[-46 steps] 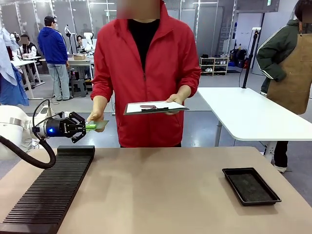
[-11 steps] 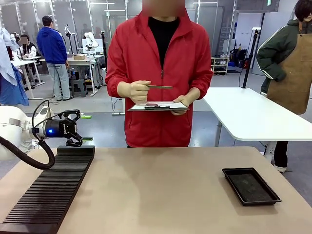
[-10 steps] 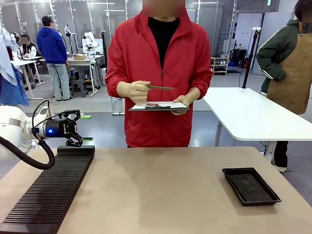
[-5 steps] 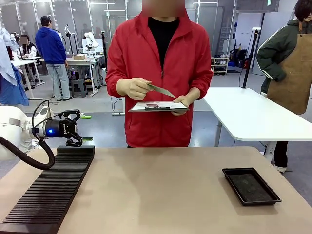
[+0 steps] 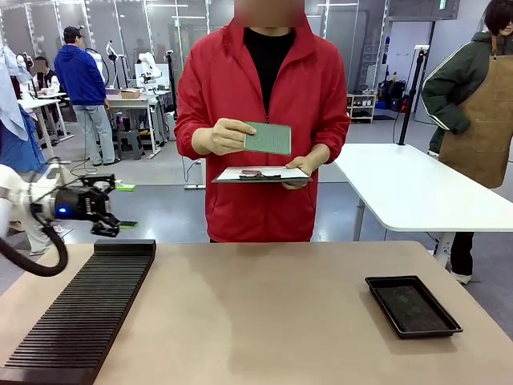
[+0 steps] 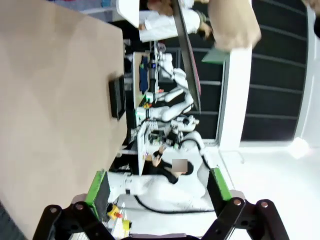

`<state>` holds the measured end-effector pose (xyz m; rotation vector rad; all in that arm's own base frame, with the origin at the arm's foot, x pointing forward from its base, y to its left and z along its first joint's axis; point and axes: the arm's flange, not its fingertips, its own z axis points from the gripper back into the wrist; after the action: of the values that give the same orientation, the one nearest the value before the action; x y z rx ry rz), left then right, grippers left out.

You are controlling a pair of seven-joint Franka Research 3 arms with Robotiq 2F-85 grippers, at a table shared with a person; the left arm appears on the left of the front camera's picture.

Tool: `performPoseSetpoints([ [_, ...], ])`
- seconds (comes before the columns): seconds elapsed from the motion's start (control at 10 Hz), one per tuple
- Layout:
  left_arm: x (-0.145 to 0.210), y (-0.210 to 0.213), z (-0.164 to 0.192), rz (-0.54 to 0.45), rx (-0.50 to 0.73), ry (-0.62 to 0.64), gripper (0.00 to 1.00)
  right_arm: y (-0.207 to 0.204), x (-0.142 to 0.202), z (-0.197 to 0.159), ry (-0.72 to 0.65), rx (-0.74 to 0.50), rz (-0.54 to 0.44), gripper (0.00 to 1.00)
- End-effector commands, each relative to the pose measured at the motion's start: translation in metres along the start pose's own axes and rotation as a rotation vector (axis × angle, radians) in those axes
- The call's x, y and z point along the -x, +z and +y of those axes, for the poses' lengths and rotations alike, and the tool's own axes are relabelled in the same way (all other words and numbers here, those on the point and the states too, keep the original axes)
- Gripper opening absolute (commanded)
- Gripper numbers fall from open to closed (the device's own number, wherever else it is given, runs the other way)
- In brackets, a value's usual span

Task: Inspect the PCB.
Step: Pick up the Blank PCB that the human is holding.

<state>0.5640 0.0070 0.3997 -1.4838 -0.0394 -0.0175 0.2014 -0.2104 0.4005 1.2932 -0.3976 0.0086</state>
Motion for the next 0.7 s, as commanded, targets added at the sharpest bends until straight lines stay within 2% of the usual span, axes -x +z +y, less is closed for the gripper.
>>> performPoseSetpoints([
  [0.0,0.071,0.037,-0.013,0.061,-0.017,-0.082,1.0,0.001,0.0,0.002,0.008,-0.006,-0.006,1.0],
  [0.2,0.123,0.069,-0.015,0.116,-0.038,-0.125,1.0,0.001,0.0,0.002,0.008,-0.006,-0.006,1.0],
  [0.4,0.177,0.105,-0.008,0.088,0.018,-0.167,1.0,0.001,0.0,0.002,0.008,-0.006,-0.006,1.0],
  [0.6,0.22,0.136,0.011,0.07,0.069,-0.155,1.0,0.001,0.0,0.002,0.008,-0.006,-0.006,1.0],
])
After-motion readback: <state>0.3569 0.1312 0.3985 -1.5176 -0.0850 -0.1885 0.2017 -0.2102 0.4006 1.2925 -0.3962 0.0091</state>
